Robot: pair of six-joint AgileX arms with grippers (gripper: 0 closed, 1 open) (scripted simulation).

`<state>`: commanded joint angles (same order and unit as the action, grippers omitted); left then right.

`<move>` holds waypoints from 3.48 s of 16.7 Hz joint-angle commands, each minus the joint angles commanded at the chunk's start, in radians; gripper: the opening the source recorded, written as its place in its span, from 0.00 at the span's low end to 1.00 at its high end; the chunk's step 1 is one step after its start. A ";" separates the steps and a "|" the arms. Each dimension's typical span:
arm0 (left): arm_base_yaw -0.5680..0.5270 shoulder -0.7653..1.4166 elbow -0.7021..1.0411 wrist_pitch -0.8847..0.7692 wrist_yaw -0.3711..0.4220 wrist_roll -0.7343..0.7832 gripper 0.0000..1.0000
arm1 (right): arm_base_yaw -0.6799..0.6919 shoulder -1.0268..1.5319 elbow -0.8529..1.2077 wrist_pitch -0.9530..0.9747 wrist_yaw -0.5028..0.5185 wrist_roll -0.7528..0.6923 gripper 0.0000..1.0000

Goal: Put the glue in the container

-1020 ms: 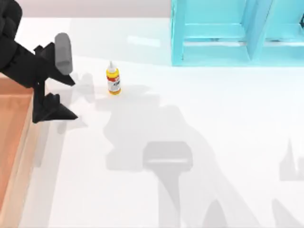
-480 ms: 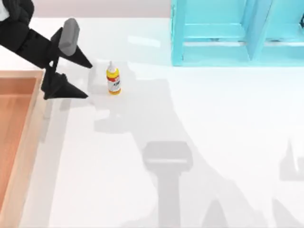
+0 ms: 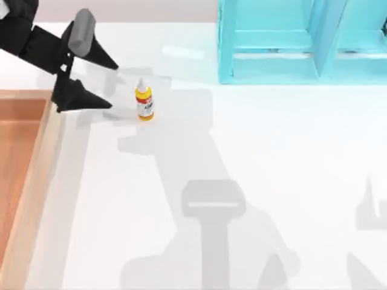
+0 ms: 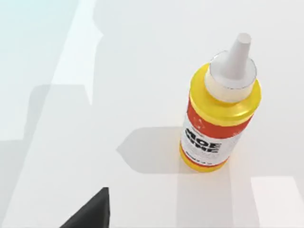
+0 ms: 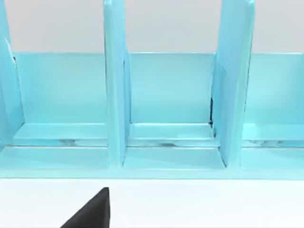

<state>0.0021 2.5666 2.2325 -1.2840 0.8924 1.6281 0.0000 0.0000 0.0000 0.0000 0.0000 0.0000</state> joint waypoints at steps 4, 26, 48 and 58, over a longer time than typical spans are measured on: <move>0.001 0.002 0.007 -0.002 0.002 0.000 1.00 | 0.000 0.000 0.000 0.000 0.000 0.000 1.00; -0.154 0.024 -0.209 0.423 -0.005 -0.241 0.77 | 0.000 0.000 0.000 0.000 0.000 0.000 1.00; -0.151 0.010 -0.172 0.382 -0.004 -0.239 0.00 | 0.000 0.000 0.000 0.000 0.000 0.000 1.00; -0.152 -0.069 0.021 0.103 -0.006 -0.243 0.00 | 0.000 0.000 0.000 0.000 0.000 0.000 1.00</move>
<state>-0.1495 2.4976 2.2531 -1.1808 0.8859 1.3852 0.0000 0.0000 0.0000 0.0000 0.0000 0.0000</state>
